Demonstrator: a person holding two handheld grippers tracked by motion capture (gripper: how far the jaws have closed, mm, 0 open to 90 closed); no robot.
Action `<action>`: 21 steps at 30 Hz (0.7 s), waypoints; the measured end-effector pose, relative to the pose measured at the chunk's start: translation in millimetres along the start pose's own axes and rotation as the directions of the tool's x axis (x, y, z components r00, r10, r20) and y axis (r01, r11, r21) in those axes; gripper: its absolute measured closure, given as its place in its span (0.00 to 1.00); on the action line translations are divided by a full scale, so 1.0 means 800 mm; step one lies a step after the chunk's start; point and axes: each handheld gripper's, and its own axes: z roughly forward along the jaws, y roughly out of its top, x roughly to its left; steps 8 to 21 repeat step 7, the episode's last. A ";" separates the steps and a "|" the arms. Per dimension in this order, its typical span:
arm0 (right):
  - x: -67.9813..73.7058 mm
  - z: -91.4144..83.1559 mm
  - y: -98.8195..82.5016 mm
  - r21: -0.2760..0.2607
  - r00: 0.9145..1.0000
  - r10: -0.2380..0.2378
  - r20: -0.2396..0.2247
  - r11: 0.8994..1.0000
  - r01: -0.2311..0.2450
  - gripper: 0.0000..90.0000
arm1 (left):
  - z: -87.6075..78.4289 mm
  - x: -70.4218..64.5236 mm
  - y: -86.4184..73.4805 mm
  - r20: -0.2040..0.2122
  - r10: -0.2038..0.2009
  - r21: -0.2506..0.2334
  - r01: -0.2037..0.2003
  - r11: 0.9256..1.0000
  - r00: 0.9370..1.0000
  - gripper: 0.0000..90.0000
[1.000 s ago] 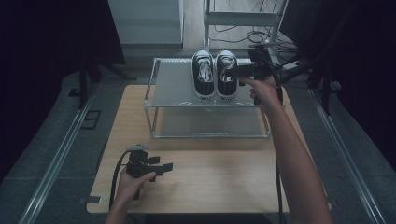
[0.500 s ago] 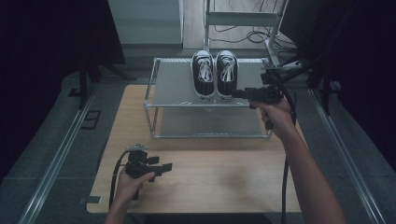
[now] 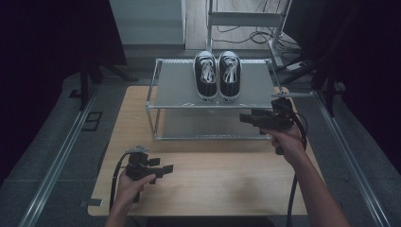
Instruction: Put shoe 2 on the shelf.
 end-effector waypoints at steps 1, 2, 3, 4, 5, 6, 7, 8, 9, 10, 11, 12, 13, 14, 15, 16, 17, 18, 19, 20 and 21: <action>-0.001 0.000 -0.003 0.003 1.000 0.001 0.000 1.000 -0.001 0.35 | 0.001 0.000 0.000 -0.001 0.001 0.002 -0.001 1.000 1.000 0.25; -0.001 0.000 -0.005 0.003 1.000 0.001 0.000 1.000 -0.001 0.35 | 0.001 0.000 0.000 0.000 0.001 0.000 -0.001 1.000 1.000 0.25; -0.001 0.000 -0.007 0.002 1.000 -0.003 -0.001 1.000 0.003 0.35 | 0.002 0.000 0.000 -0.001 0.001 0.000 -0.001 1.000 1.000 0.25; -0.001 -0.001 -0.008 0.002 1.000 -0.004 -0.002 1.000 0.004 0.35 | 0.003 0.001 0.000 -0.004 0.003 0.002 -0.003 1.000 1.000 0.25; 0.000 -0.002 -0.010 -0.002 1.000 -0.010 -0.004 1.000 0.010 0.34 | 0.003 0.001 -0.001 -0.005 0.002 0.003 -0.002 1.000 1.000 0.25; 0.001 -0.003 -0.012 -0.006 1.000 -0.016 -0.009 1.000 0.016 0.34 | 0.004 0.002 -0.001 -0.014 0.005 0.004 -0.005 1.000 1.000 0.25; 0.003 -0.005 -0.015 -0.009 1.000 -0.021 -0.018 1.000 0.021 0.34 | 0.004 0.002 -0.001 -0.017 0.005 0.003 -0.005 1.000 1.000 0.25; 0.003 -0.005 -0.015 -0.009 1.000 -0.021 -0.018 1.000 0.021 0.34 | 0.004 0.002 -0.001 -0.017 0.005 0.003 -0.005 1.000 1.000 0.25; 0.003 -0.005 -0.015 -0.009 1.000 -0.021 -0.018 1.000 0.021 0.34 | 0.004 0.002 -0.001 -0.017 0.005 0.003 -0.005 1.000 1.000 0.25; 0.003 -0.005 -0.015 -0.009 1.000 -0.021 -0.018 1.000 0.021 0.34 | 0.004 0.002 -0.001 -0.017 0.005 0.003 -0.005 1.000 1.000 0.25; 0.003 -0.005 -0.015 -0.009 1.000 -0.021 -0.018 1.000 0.021 0.34 | 0.004 0.002 -0.001 -0.017 0.005 0.003 -0.005 1.000 1.000 0.25; 0.003 -0.005 -0.015 -0.009 1.000 -0.021 -0.018 1.000 0.021 0.34 | 0.004 0.002 -0.001 -0.017 0.005 0.003 -0.005 1.000 1.000 0.25; 0.003 -0.005 -0.015 -0.009 1.000 -0.021 -0.018 1.000 0.021 0.34 | 0.004 0.002 -0.001 -0.017 0.005 0.003 -0.005 1.000 1.000 0.25; 0.003 -0.005 -0.015 -0.009 1.000 -0.021 -0.018 1.000 0.021 0.34 | 0.004 0.002 -0.001 -0.017 0.005 0.003 -0.005 1.000 1.000 0.25; 0.003 -0.005 -0.015 -0.009 1.000 -0.021 -0.018 1.000 0.021 0.34 | 0.004 0.002 -0.001 -0.017 0.005 0.003 -0.005 1.000 1.000 0.25; 0.003 -0.005 -0.015 -0.009 1.000 -0.021 -0.018 1.000 0.021 0.34 | 0.004 0.002 -0.001 -0.017 0.005 0.003 -0.005 1.000 1.000 0.25; 0.003 -0.005 -0.015 -0.009 1.000 -0.021 -0.018 1.000 0.021 0.34 | 0.004 0.002 -0.001 -0.017 0.005 0.003 -0.005 1.000 1.000 0.25; 0.003 -0.005 -0.015 -0.009 1.000 -0.021 -0.018 1.000 0.021 0.34 | 0.004 0.002 -0.001 -0.017 0.005 0.003 -0.005 1.000 1.000 0.25; 0.003 -0.005 -0.015 -0.009 1.000 -0.021 -0.018 1.000 0.021 0.34 | 0.004 0.002 -0.001 -0.017 0.005 0.003 -0.005 1.000 1.000 0.25; 0.003 -0.005 -0.015 -0.009 1.000 -0.021 -0.018 1.000 0.021 0.34 | 0.004 0.002 -0.001 -0.017 0.005 0.003 -0.005 1.000 1.000 0.25; 0.003 -0.005 -0.015 -0.009 1.000 -0.021 -0.018 1.000 0.021 0.34 | 0.004 0.002 -0.001 -0.017 0.005 0.003 -0.005 1.000 1.000 0.25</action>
